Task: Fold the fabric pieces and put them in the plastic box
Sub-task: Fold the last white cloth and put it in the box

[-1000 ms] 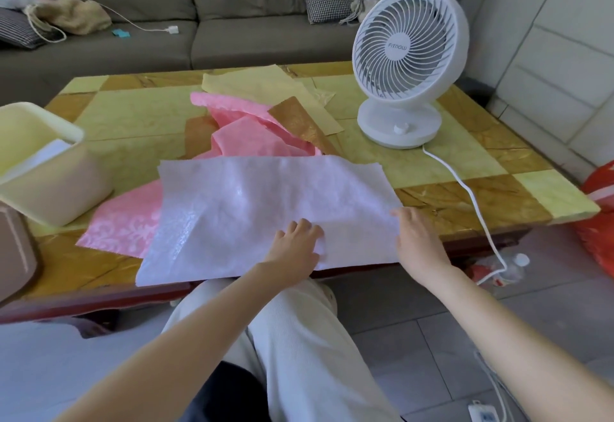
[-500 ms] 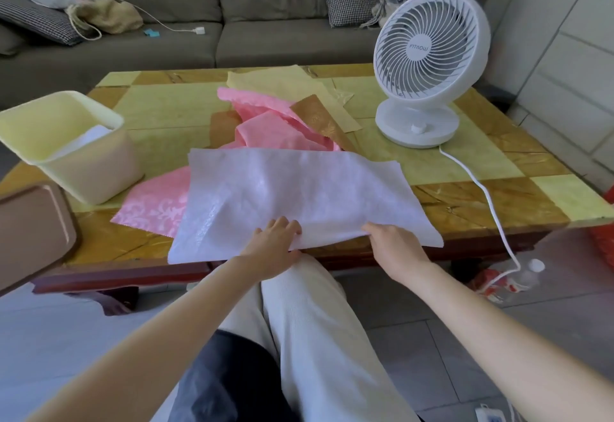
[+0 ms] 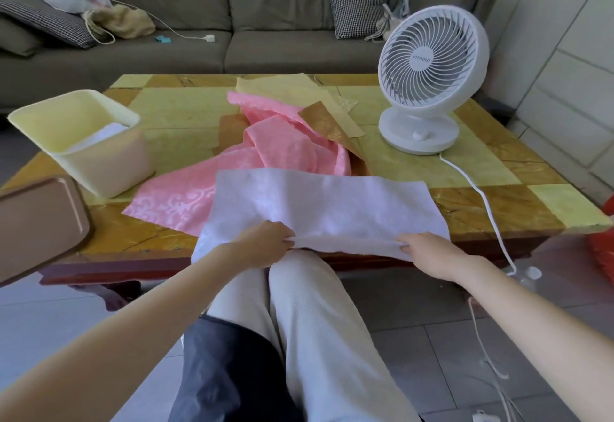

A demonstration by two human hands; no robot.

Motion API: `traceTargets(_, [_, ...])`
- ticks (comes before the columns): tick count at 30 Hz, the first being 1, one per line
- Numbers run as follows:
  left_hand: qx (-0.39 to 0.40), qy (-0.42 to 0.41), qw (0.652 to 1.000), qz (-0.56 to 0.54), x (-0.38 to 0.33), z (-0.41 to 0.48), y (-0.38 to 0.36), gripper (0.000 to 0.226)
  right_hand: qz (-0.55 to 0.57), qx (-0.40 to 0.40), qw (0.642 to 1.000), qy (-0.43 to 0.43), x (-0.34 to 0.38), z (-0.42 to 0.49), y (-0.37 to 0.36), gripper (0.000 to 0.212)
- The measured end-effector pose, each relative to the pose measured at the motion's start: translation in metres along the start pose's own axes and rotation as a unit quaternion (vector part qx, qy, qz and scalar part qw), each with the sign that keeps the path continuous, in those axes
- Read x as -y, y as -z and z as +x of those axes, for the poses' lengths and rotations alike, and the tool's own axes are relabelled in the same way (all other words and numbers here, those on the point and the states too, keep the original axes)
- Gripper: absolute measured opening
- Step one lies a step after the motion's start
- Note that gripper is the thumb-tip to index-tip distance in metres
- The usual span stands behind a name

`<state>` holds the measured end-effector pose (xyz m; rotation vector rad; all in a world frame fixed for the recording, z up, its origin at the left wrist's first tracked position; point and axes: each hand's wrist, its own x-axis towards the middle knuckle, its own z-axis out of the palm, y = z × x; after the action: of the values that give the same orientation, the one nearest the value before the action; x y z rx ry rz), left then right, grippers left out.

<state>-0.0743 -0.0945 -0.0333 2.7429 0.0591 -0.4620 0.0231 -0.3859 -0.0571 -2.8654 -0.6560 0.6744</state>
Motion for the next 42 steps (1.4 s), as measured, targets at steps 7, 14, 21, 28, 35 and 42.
traceTargets(7, [0.105, 0.007, 0.994, -0.036, 0.009, 0.013, 0.048, 0.016, -0.053, 0.072, 0.996, -0.020, -0.004, 0.016, 0.047, 0.028])
traceTargets(14, [-0.081, 0.089, 0.982, 0.147, 0.017, 0.055, 0.072, 0.031, -0.069, -0.118, 0.988, -0.075, 0.006, 0.062, 0.062, 0.032])
traceTargets(21, [-0.098, 0.120, 0.962, 0.227, 0.026, 0.088, 0.047, 0.035, -0.161, -0.164, 0.968, -0.101, 0.019, 0.095, 0.046, 0.023])
traceTargets(28, [-0.155, 0.085, 0.963, 0.202, 0.044, 0.101, 0.046, 0.027, -0.230, -0.171, 0.953, -0.094, 0.024, 0.117, 0.038, 0.028])
traceTargets(35, [-0.178, 0.065, 0.960, 0.205, 0.050, 0.108, 0.040, 0.028, -0.043, -0.248, 0.967, 0.033, 0.071, 0.114, 0.028, 0.039])
traceTargets(42, [-0.252, 0.033, 0.955, 0.154, 0.048, 0.108, 0.050, 0.028, -0.007, -0.157, 0.964, 0.212, 0.154, 0.101, -0.012, 0.045])
